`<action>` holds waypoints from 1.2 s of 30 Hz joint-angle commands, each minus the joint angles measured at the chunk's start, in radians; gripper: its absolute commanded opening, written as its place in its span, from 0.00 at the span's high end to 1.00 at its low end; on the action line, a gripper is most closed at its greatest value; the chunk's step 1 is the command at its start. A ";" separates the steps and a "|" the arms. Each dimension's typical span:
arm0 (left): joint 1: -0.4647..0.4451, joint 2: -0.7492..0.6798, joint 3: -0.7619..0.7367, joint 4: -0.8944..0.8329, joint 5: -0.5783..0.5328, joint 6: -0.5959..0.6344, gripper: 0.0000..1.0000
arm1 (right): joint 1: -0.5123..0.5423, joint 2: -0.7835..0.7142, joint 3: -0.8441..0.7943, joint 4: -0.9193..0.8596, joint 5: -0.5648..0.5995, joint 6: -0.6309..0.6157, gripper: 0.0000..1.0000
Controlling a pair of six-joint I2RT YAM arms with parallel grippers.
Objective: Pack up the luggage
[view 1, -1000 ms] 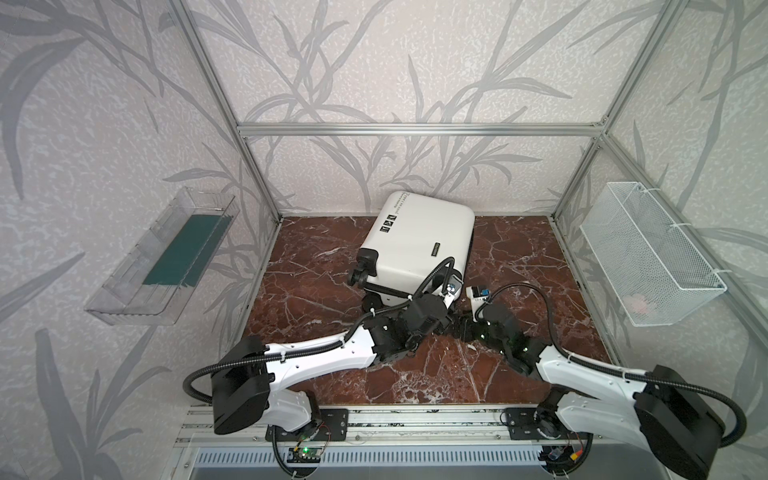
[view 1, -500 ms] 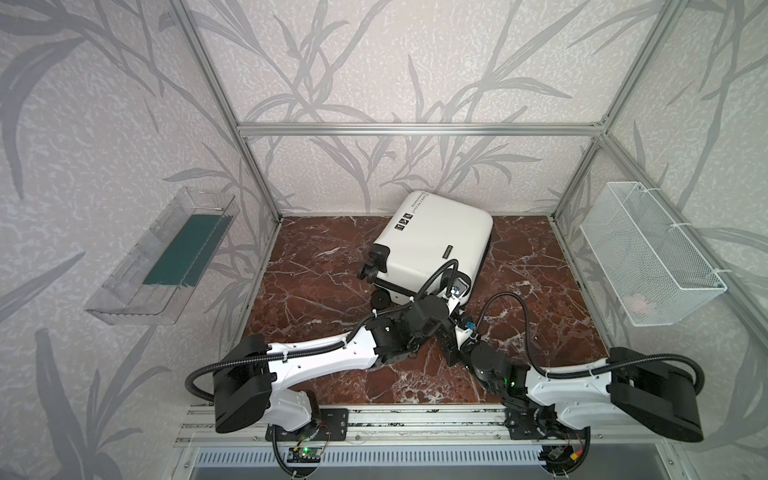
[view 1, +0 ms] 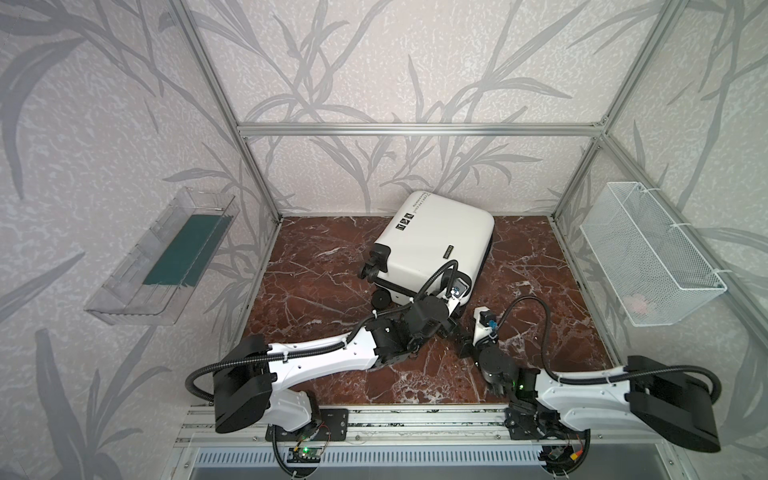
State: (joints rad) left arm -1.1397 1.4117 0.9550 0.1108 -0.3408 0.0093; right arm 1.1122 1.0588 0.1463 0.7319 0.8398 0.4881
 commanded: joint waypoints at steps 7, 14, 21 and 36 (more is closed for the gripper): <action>-0.026 -0.065 -0.019 0.221 0.054 0.049 1.00 | -0.304 -0.563 0.030 -0.724 -0.241 0.208 0.45; -0.026 -0.056 -0.048 0.245 0.059 0.114 1.00 | -0.432 -0.528 0.198 -0.910 -0.508 0.207 0.44; -0.026 -0.076 -0.070 0.241 0.043 0.226 1.00 | -0.440 -0.354 0.272 -0.854 -0.622 0.211 0.42; -0.028 -0.159 -0.118 0.209 0.067 0.232 1.00 | -0.924 0.161 0.437 -0.608 -0.951 0.245 0.45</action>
State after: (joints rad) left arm -1.1492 1.3293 0.8227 0.2214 -0.3698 0.2104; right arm 0.2115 1.1301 0.4999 0.0345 -0.0284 0.7380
